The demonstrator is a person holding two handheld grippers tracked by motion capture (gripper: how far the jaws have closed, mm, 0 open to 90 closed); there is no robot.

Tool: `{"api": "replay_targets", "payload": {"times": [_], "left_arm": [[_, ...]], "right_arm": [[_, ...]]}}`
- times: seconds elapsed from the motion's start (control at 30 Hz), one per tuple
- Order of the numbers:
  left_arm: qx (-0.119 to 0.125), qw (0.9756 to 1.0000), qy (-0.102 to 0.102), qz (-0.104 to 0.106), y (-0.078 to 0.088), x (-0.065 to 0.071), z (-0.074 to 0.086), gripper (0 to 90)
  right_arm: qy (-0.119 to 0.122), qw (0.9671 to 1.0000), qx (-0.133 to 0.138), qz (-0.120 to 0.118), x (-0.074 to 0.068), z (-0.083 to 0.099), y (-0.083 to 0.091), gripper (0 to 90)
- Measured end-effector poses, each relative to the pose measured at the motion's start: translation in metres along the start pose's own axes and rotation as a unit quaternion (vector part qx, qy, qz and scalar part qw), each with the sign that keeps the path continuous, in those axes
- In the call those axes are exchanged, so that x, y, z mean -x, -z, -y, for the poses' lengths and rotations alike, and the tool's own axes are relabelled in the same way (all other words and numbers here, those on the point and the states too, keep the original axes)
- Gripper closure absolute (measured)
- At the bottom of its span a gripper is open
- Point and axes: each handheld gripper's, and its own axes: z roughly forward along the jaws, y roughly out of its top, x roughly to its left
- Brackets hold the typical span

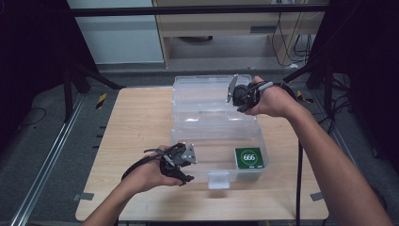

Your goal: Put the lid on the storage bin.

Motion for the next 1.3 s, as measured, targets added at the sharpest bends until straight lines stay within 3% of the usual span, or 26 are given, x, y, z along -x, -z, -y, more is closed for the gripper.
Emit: {"api": "replay_targets", "payload": {"times": [0.23,0.43,0.73,1.3], "left_arm": [[-0.032,0.9994,-0.009,0.006,-0.005,-0.001,0.003,49.2],[-0.039,0.9988,-0.017,0.025,-0.01,-0.004,0.002,61.9],[-0.043,0.9983,-0.019,0.036,-0.013,-0.006,0.001,80.5],[-0.022,0.9996,-0.008,0.019,-0.013,-0.009,0.006,81.4]], "right_arm": [[0.002,1.0,-0.005,0.004,-0.001,-0.001,0.0,79.5],[0.001,1.0,-0.004,0.005,-0.002,-0.001,0.0,79.6],[-0.001,1.0,0.001,0.002,-0.001,0.001,0.0,80.0],[-0.004,1.0,0.0,-0.005,0.002,0.0,-0.001,81.8]]}}
